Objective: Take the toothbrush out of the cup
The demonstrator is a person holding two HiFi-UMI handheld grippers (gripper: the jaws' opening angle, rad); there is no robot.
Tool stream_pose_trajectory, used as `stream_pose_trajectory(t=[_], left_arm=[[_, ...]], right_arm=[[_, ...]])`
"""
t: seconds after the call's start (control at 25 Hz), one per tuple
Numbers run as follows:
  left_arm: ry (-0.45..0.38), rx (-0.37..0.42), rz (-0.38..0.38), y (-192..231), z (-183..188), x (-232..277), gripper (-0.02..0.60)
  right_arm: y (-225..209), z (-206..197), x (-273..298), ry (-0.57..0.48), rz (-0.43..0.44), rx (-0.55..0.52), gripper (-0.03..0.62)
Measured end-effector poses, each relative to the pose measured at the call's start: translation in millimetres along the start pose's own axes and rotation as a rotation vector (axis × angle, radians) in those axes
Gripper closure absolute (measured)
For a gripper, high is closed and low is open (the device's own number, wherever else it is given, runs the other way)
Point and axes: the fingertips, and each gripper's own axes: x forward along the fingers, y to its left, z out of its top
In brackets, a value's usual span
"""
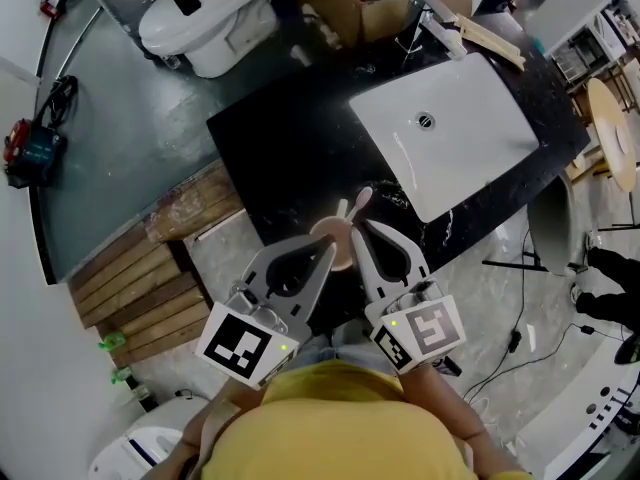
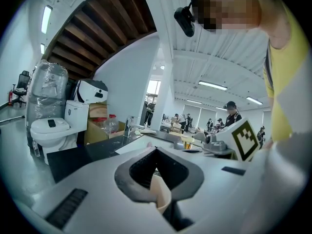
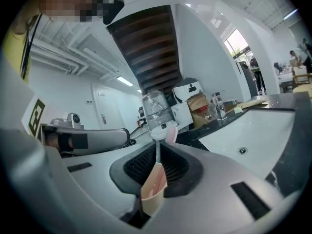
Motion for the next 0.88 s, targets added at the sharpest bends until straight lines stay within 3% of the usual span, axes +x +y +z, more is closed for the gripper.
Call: stream_pose_trajectory(t=[0.12, 0.16, 0.36, 0.8, 0.88], left_arm=[[0.003, -0.006, 0.005, 4.1, 0.3, 2.9, 0.572], [0.004, -0.006, 0.007, 5.5, 0.5, 3.9, 0.572], [0.009, -0.009, 0.021, 11.4, 0.4, 6.9, 0.572], [0.022, -0.006, 0.046, 18.6, -3.9, 1.7, 0.572], [0.020, -0.011, 0.051, 19.4, -4.0, 0.5, 0.572]], right_arm=[[-3.9, -1.3, 8.2, 0.026, 0.015, 0.045, 0.488], [-6.2, -4.1, 10.4, 0.038, 0.016, 0.071, 0.485], [-17.2, -14.3, 17.0, 0.084, 0.014, 0.167, 0.485], [-21.0, -19.5, 28.8, 0.121, 0.029, 0.224, 0.487], [-22.3, -18.7, 30.3, 0.115, 0.026, 0.217, 0.521]])
